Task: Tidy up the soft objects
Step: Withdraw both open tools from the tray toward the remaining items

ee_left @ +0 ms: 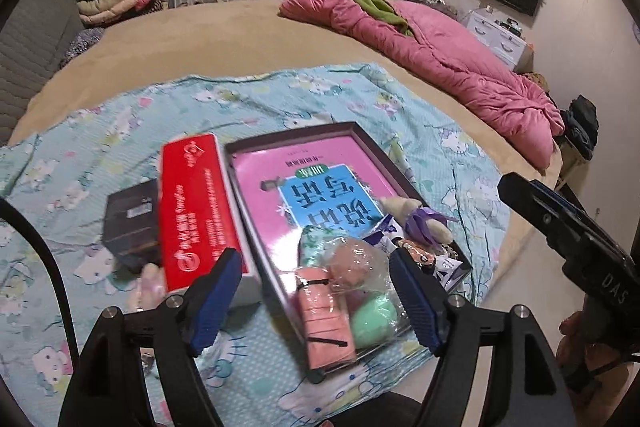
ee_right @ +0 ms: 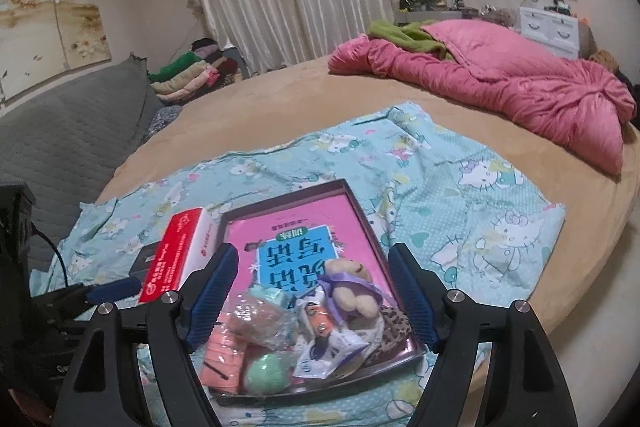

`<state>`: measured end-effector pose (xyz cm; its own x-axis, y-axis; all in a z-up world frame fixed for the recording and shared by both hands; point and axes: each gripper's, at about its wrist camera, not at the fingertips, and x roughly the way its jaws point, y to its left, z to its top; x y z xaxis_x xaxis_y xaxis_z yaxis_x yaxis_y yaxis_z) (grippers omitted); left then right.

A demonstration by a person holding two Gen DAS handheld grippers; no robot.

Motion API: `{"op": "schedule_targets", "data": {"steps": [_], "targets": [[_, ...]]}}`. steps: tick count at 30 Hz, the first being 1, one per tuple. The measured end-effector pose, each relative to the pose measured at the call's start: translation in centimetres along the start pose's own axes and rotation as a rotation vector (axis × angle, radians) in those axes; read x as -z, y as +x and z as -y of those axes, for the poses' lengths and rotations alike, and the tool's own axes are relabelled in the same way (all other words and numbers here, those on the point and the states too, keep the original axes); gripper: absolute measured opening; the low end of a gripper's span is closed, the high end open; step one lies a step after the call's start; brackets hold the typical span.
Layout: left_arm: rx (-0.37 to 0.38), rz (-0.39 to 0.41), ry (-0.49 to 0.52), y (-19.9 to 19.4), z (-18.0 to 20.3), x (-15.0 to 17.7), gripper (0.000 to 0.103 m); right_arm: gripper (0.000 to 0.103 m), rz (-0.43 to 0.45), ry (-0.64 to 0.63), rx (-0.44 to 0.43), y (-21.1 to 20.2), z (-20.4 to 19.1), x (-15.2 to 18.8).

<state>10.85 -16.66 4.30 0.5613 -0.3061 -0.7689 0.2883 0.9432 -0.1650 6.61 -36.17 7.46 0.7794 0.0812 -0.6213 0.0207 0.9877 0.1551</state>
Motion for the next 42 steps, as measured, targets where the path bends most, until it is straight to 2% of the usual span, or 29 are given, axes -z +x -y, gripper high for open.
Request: {"op": "schedule_targets", "data": {"steps": [14, 22, 26, 33, 42], "targets": [[-0.098, 0.068, -0.031, -6.1, -4.3, 0.3, 0.076, 0.082, -0.010, -0.089, -0.073, -2.2, -5.6, 0.3], [-0.173, 0.045, -0.106, -7.5, -9.5, 1.5, 0.076, 0.082, -0.075, -0.101, -0.201, -1.4, -9.9, 1.8], [-0.189, 0.037, -0.172, -7.7, -12.8, 2.1, 0.076, 0.082, -0.115, -0.141, -0.228, -0.5, -12.3, 3.0], [-0.205, -0.013, -0.252, -5.7, -17.6, 4.1, 0.076, 0.082, -0.241, -0.157, -0.288, 2.7, -15.9, 6.7], [-0.093, -0.114, -0.329, 0.3, -20.3, 6.7, 0.076, 0.082, -0.398, -0.215, -0.261, 7.6, -19.0, 12.3]]}}
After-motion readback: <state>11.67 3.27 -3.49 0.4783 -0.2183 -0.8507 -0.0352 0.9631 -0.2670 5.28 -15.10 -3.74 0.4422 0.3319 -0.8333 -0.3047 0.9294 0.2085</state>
